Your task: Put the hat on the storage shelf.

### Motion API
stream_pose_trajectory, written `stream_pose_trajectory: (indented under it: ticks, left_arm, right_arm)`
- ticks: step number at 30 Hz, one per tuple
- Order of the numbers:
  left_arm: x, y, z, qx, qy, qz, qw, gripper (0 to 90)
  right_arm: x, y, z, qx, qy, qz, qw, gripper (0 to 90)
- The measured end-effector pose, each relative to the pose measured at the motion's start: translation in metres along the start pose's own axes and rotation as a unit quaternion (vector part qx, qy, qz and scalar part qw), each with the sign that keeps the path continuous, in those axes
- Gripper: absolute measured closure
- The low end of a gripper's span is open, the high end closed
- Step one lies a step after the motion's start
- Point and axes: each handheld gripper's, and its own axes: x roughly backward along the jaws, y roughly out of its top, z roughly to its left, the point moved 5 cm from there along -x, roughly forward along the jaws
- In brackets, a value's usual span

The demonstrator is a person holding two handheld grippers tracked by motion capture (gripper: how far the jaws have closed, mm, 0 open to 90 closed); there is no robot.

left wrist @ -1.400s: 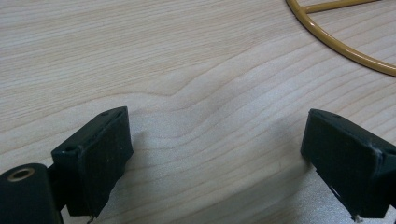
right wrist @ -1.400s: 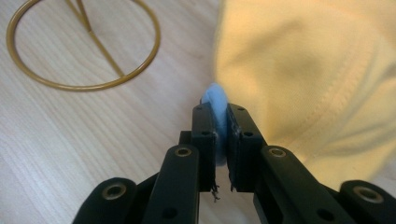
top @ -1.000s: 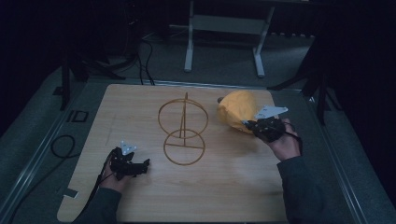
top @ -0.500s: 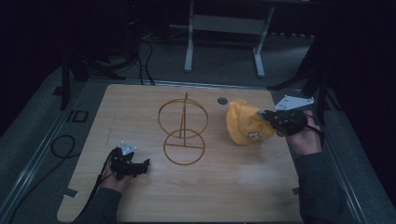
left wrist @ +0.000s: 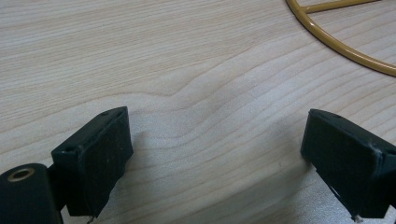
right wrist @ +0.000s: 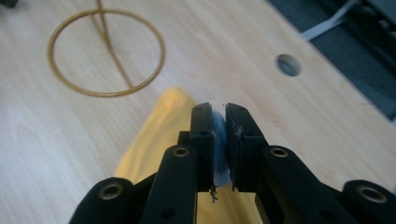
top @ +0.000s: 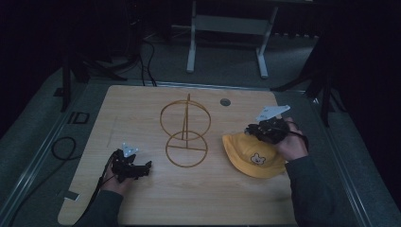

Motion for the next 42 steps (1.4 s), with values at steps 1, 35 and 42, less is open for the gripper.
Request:
stream_pose_trajectory:
  ticks: [1, 35, 42]
  left_arm:
    - [0.000, 0.000, 0.000, 0.001, 0.000, -0.001, 1.0000, 9.0]
    - [0.000, 0.000, 0.000, -0.001, 0.000, 0.001, 1.0000, 9.0]
    - [0.000, 0.000, 0.000, -0.001, 0.000, 0.001, 1.0000, 9.0]
  right_arm:
    - [-0.003, 0.000, 0.002, 0.002, 0.006, 0.003, 1.0000, 79.6]
    - [0.012, -0.031, -0.019, -0.012, 0.029, 0.081, 0.9962, 52.2]
    - [0.012, -0.037, -0.019, -0.006, 0.036, 0.110, 0.9932, 48.0]
